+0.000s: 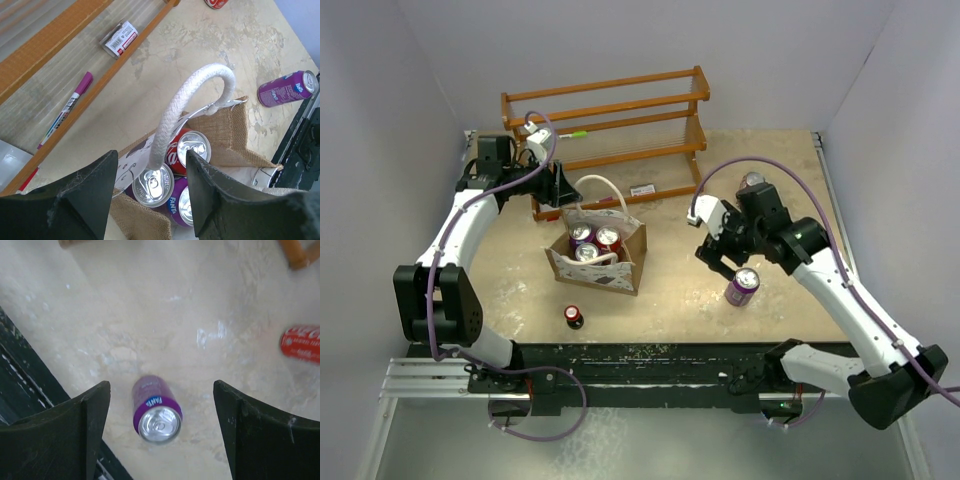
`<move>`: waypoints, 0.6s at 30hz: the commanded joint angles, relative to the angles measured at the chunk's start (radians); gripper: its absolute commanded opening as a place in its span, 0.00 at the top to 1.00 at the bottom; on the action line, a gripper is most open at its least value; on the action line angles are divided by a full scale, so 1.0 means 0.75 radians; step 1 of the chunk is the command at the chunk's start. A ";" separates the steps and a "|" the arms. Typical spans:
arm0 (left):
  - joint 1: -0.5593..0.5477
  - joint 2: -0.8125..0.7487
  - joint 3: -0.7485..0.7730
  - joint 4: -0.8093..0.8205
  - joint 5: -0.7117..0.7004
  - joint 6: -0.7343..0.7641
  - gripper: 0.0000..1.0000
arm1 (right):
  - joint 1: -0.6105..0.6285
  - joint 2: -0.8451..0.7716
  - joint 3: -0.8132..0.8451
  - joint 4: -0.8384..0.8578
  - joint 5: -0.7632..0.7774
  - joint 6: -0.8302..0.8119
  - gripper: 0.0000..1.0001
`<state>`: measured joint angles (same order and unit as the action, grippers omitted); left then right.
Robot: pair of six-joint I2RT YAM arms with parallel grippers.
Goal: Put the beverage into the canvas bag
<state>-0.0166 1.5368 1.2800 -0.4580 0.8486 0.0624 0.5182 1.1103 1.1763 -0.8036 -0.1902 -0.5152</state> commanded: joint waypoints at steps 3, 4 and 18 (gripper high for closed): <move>-0.009 -0.021 0.010 0.051 0.053 -0.016 0.40 | -0.226 0.014 -0.124 -0.147 0.024 -0.196 0.14; -0.009 -0.018 0.010 0.050 0.053 -0.018 0.40 | -0.258 0.022 -0.136 -0.156 0.018 -0.217 0.14; -0.009 -0.020 0.005 0.051 0.054 -0.011 0.40 | -0.465 0.130 -0.279 -0.190 -0.072 -0.357 0.12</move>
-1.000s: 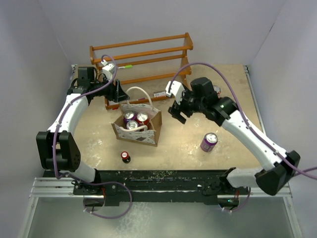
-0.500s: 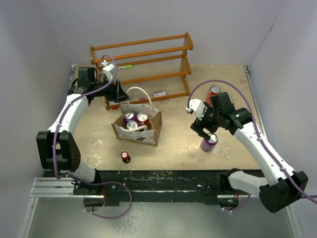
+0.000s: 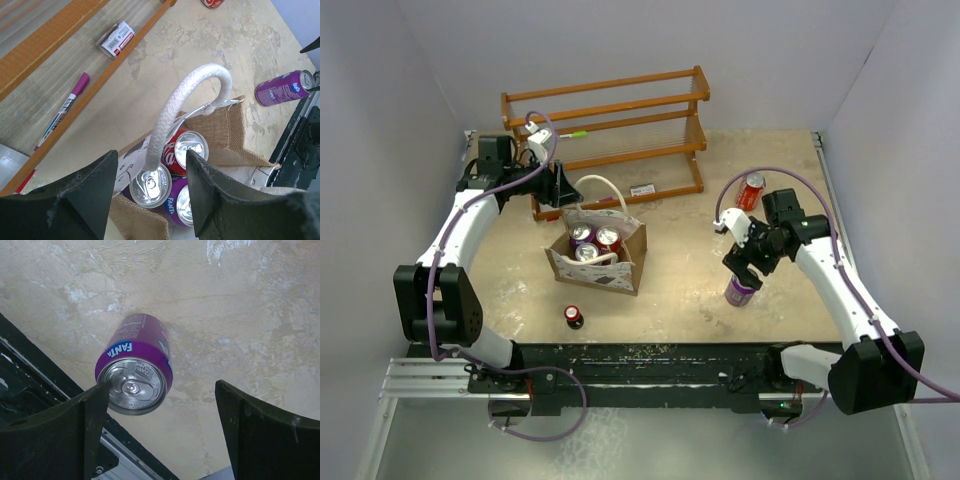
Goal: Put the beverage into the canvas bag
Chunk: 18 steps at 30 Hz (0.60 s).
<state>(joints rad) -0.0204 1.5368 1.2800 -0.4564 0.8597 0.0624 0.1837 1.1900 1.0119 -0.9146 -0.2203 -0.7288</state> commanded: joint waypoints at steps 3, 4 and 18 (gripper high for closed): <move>-0.003 -0.020 0.006 0.052 0.036 -0.011 0.40 | -0.027 0.010 -0.063 -0.030 -0.045 -0.072 0.12; -0.003 -0.019 0.005 0.052 0.037 -0.011 0.40 | -0.030 0.006 -0.061 -0.020 -0.039 -0.065 0.12; -0.003 -0.017 0.003 0.053 0.034 -0.012 0.40 | -0.056 -0.055 0.086 -0.095 -0.121 -0.033 0.12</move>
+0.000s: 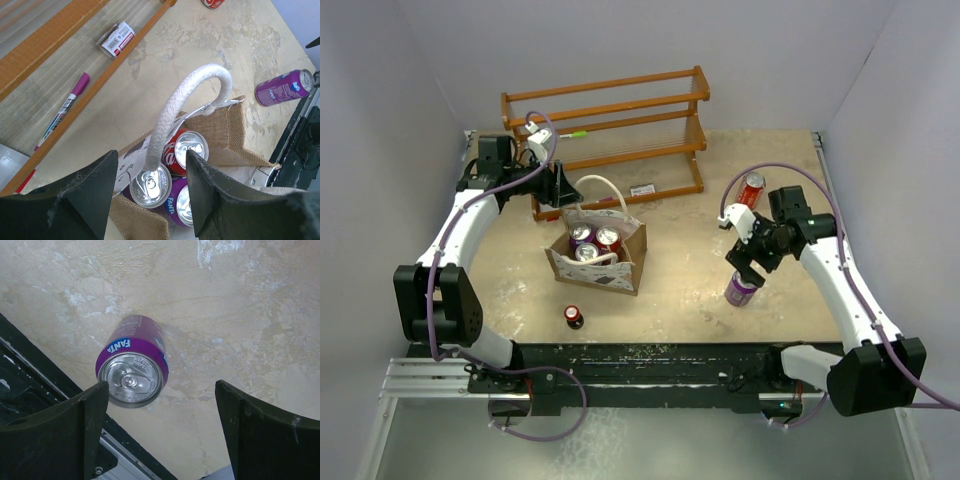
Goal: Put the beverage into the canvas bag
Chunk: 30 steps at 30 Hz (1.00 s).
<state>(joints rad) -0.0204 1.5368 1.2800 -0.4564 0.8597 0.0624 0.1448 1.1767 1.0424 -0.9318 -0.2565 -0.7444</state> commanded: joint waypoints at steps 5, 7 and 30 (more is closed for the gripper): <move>-0.003 -0.012 0.004 0.056 0.038 -0.016 0.40 | -0.005 -0.037 0.018 -0.150 -0.154 -0.060 0.09; -0.004 -0.013 0.005 0.055 0.039 -0.018 0.40 | -0.005 -0.023 0.000 -0.145 -0.139 -0.084 0.09; -0.003 -0.016 -0.001 0.060 0.043 -0.023 0.40 | -0.005 0.085 -0.173 0.060 -0.071 -0.094 0.19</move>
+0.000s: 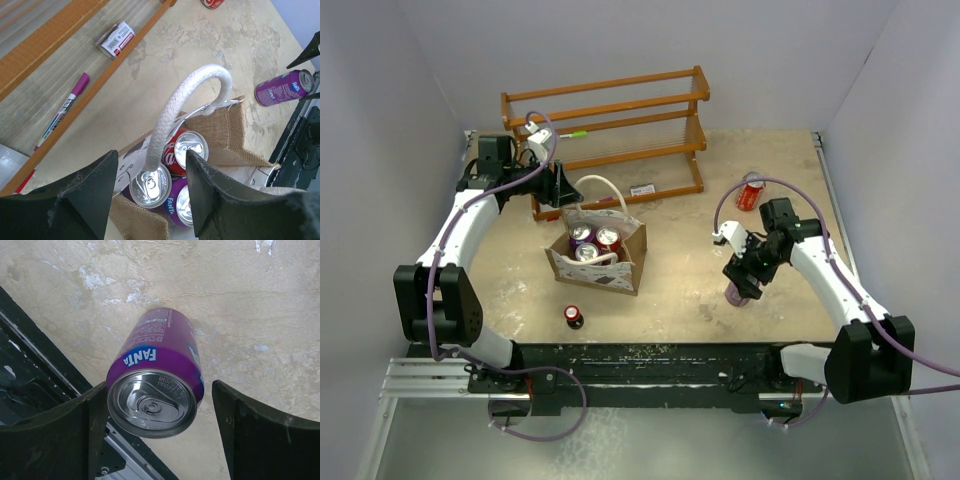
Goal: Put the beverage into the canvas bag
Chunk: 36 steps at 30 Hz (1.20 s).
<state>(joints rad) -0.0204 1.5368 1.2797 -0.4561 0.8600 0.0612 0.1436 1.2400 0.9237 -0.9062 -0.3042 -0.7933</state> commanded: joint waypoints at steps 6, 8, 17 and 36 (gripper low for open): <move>-0.003 -0.014 0.000 0.062 0.042 -0.022 0.40 | -0.003 0.008 -0.010 0.034 -0.025 -0.024 0.21; -0.003 -0.015 -0.003 0.063 0.044 -0.021 0.40 | -0.003 0.005 -0.003 0.039 -0.029 -0.024 0.26; -0.003 -0.014 0.000 0.062 0.048 -0.022 0.41 | -0.002 -0.042 0.087 0.060 -0.064 0.000 0.58; -0.003 -0.075 0.037 0.049 0.095 0.017 0.32 | 0.120 -0.047 0.639 0.029 -0.312 0.176 1.00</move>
<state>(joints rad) -0.0204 1.5360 1.2781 -0.4488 0.8894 0.0616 0.1852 1.2232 1.2816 -0.9279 -0.4477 -0.7250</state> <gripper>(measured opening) 0.656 0.688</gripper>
